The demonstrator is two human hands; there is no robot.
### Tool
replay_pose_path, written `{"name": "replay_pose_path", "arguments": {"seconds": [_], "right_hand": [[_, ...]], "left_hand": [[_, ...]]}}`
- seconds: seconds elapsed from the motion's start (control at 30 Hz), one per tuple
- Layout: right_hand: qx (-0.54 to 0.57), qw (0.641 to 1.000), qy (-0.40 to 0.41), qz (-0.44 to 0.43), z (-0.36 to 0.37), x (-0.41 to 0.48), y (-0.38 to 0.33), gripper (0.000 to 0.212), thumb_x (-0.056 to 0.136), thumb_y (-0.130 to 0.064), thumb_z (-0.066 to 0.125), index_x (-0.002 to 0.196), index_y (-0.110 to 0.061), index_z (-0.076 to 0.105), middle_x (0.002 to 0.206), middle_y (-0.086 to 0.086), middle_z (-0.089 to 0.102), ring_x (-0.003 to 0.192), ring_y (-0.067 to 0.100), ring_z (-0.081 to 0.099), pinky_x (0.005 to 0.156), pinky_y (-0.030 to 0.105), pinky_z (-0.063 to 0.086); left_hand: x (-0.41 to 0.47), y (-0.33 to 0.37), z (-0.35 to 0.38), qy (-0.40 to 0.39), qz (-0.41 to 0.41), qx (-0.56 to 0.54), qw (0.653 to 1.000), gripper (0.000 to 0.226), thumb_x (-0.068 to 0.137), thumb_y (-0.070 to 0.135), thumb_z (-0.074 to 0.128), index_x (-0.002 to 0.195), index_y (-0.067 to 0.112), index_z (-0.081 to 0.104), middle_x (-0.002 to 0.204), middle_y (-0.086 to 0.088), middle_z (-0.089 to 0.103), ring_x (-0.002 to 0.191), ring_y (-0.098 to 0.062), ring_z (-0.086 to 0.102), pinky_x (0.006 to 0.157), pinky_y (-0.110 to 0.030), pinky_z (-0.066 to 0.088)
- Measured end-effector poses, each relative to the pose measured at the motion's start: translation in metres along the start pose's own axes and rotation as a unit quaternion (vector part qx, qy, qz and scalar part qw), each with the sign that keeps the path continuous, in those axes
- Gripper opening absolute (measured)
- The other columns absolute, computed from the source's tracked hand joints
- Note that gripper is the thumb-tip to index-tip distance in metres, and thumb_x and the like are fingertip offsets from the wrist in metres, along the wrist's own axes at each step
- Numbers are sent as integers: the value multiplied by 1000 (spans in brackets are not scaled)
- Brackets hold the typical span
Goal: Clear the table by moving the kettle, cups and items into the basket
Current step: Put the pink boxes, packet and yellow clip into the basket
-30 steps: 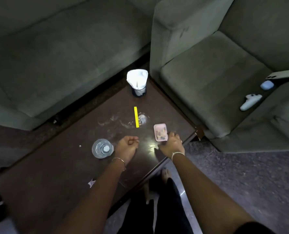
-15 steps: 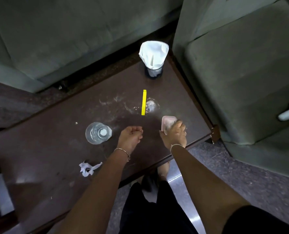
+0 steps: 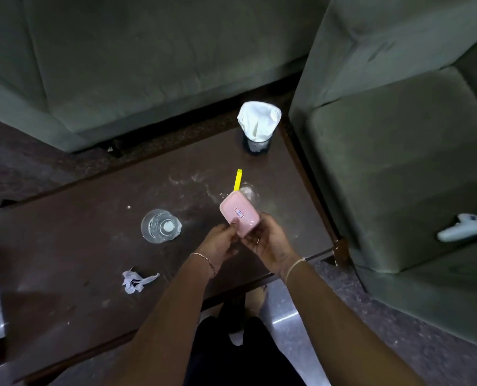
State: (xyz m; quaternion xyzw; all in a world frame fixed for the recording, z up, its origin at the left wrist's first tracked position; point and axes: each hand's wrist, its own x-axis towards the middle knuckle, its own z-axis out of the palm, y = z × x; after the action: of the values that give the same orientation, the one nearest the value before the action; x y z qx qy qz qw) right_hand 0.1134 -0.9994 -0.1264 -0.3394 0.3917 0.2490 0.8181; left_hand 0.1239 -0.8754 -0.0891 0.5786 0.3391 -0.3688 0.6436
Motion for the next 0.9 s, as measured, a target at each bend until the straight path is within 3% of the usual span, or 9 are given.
{"name": "replay_pose_path", "arguments": {"seconds": [0.13, 0.23, 0.3, 0.4, 0.5, 0.63, 0.77, 0.83, 0.9], "right_hand": [[-163, 987, -7, 8, 13, 0, -3, 27, 93, -41, 52, 88, -21, 70, 70, -3, 66, 58, 7, 62, 58, 21, 49], [-325, 942, 57, -57, 20, 14, -5, 25, 92, -37, 57, 80, -19, 69, 67, -2, 64, 57, 10, 56, 56, 24, 41], [-465, 869, 95, -139, 21, 30, -7, 17, 91, -25, 60, 89, -12, 71, 80, 8, 67, 73, 22, 59, 67, 31, 45], [-702, 677, 100, -195, 20, 53, -13, 33, 89, -16, 56, 121, -17, 64, 120, 15, 61, 110, 35, 56, 92, 38, 46], [-777, 591, 58, -208, 25, 75, -13, 52, 87, -6, 50, 135, -24, 52, 138, 14, 45, 120, 38, 49, 95, 42, 48], [-839, 504, 56, -199, 33, 97, -8, 56, 90, -9, 47, 142, -29, 43, 140, 11, 38, 121, 36, 49, 92, 43, 47], [-848, 480, 64, -216, 37, 108, -4, 44, 91, -8, 46, 135, -14, 50, 128, 16, 44, 111, 39, 53, 89, 44, 49], [-822, 507, 82, -245, 38, 108, -3, 35, 94, -11, 46, 128, -6, 53, 126, 18, 47, 109, 40, 53, 88, 44, 48], [-771, 562, 107, -279, 39, 102, -5, 27, 95, -13, 48, 118, -3, 56, 127, 19, 50, 109, 39, 54, 86, 42, 47]], "left_hand": [[-5, 5, -6, -14, 33, -124, 992, 33, 99, 37, 43, 115, 13, 60, 94, -6, 66, 79, -14, 61, 73, -27, 46], [-4, 8, -18, 29, 56, -180, 982, 21, 98, 29, 47, 110, 16, 59, 96, -4, 66, 84, -14, 62, 74, -28, 47], [1, 8, -29, 56, 62, -203, 976, 15, 98, 25, 49, 107, 17, 57, 100, -5, 65, 87, -16, 62, 77, -30, 47], [12, 6, -43, 71, 61, -203, 975, 20, 97, 25, 51, 115, 15, 53, 107, -8, 64, 93, -20, 63, 80, -31, 48], [23, 1, -52, 77, 58, -211, 973, 17, 97, 24, 52, 111, 15, 54, 109, -8, 64, 98, -24, 62, 82, -32, 49], [35, -4, -59, 70, 50, -224, 971, 10, 97, 22, 51, 106, 18, 55, 104, -5, 64, 89, -18, 63, 80, -32, 48], [37, -3, -64, 76, 47, -228, 969, 17, 97, 21, 51, 114, 16, 51, 103, -6, 63, 87, -18, 62, 77, -31, 48], [35, -2, -67, 77, 48, -236, 968, 17, 97, 21, 52, 114, 16, 51, 105, -7, 63, 86, -18, 63, 75, -31, 48], [29, -1, -68, 77, 51, -245, 965, 20, 97, 22, 53, 115, 15, 51, 104, -7, 64, 85, -18, 64, 76, -31, 48]]}}
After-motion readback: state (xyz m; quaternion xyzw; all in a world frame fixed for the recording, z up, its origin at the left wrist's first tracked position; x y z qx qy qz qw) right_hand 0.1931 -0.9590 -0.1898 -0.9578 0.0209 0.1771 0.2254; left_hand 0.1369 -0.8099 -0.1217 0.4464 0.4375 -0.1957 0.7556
